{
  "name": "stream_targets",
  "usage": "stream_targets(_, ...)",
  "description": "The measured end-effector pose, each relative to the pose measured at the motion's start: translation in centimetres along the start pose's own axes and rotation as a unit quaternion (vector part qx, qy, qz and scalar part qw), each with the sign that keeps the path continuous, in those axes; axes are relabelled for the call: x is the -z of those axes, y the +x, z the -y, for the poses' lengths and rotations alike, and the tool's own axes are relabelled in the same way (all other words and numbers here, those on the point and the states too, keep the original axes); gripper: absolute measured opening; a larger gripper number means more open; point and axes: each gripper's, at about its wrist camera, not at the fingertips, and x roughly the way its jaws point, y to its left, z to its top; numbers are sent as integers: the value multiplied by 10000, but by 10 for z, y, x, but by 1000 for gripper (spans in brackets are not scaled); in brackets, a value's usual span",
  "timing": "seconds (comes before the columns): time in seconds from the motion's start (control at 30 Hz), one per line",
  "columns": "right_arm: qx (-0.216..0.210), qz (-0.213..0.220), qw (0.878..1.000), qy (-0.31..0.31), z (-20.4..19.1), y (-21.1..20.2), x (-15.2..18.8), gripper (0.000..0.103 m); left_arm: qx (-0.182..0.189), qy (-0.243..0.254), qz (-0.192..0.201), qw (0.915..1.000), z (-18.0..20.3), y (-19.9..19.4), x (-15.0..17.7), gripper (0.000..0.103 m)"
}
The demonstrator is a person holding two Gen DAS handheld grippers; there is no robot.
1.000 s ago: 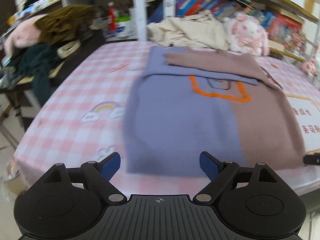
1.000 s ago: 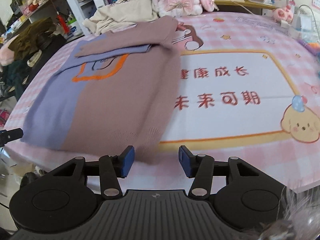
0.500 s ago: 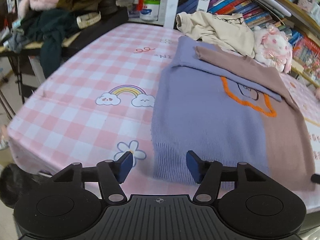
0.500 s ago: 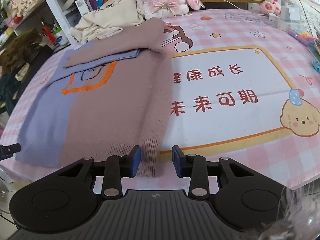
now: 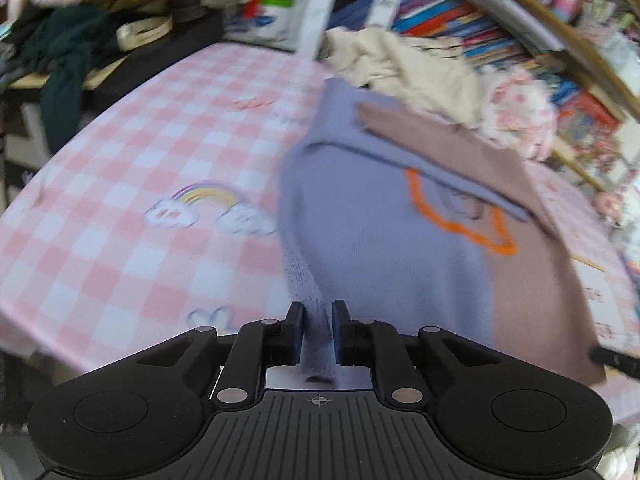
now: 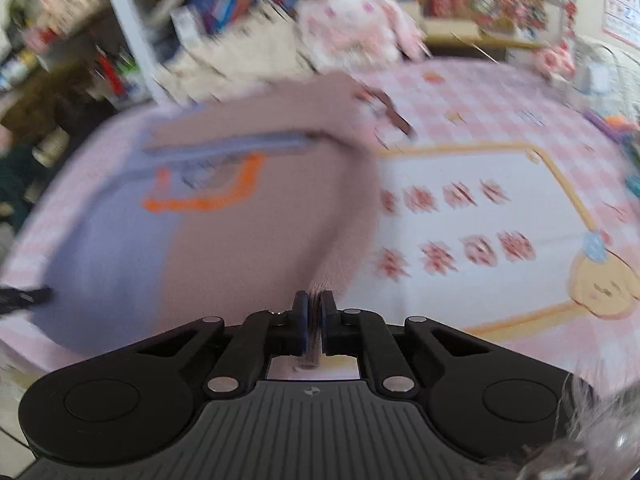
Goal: Fold clothes
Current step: 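Grasp the lavender hem with the left tool while the right tool grasps the mauve hem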
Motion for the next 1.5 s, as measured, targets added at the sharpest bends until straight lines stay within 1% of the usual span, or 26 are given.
stream_targets(0.07, -182, -3, 9997, 161, -1, 3, -4, 7, -3, 124, -76, 9999, 2, 3, -2, 14)
stream_targets(0.1, -273, -4, 9993, 242, -2, 5, -5, 7, -13, 137, -115, 9998, 2, 5, -2, 17)
stream_targets(0.13, -335, -27, 9989, 315, -2, 7, -7, 8, -25, 140, -153, 9998, 1, 6, -1, 17)
stream_targets(0.17, -301, -119, 9988, 364, -2, 10, -7, 11, -9, 127, -198, 9997, 0, 7, -1, 17)
stream_targets(0.23, -200, -263, 9984, 456, -1, 15, -5, 14, 11, 85, -281, 9996, -4, 8, 0, 21)
stream_targets(0.3, -108, -369, 9979, 515, 1, 17, -2, 25, 31, 17, -361, 9993, -9, 9, 1, 27)
stream_targets(0.33, -77, -423, 9975, 562, 3, 18, 0, 33, 42, -28, -406, 9992, -11, 10, 2, 29)
stream_targets(0.37, -58, -470, 9970, 614, 6, 19, 2, 34, 81, -90, -458, 9989, -14, 11, 3, 29)
stream_targets(0.43, -24, -561, 9958, 718, 10, 20, 7, 34, 205, -252, -571, 9978, -18, 13, 4, 31)
stream_targets(0.47, -28, -594, 9952, 772, 12, 21, 8, 34, 260, -327, -571, 9975, -20, 14, 4, 35)
stream_targets(0.5, -27, -613, 9946, 842, 15, 22, 10, 34, 315, -399, -560, 9971, -21, 14, 4, 36)
stream_targets(0.6, -103, -606, 9915, 1146, 22, 24, 10, 35, 366, -451, -557, 9968, -23, 16, 2, 36)
stream_targets(0.67, -278, -595, 9863, 1515, 27, 26, 6, 36, 376, -444, -540, 9968, -23, 18, 1, 36)
stream_targets(0.73, -495, -583, 9821, 1722, 27, 28, 4, 36, 388, -424, -532, 9969, -23, 18, 0, 36)
stream_targets(0.9, -435, -622, 9853, 1533, 21, 32, -2, 37, 394, -390, -529, 9971, -22, 18, -1, 36)
stream_targets(1.03, -252, -445, 9854, 1626, 34, 33, -13, 36, 407, -399, -537, 9969, -23, 19, -2, 36)
stream_targets(1.43, -708, -692, 9721, 2124, 65, 67, -41, 36, 416, -508, -562, 9963, -23, 21, -6, 36)
stream_targets(1.5, -781, -749, 9703, 2165, 68, 71, -45, 34, 387, -470, -559, 9966, -22, 22, -6, 36)
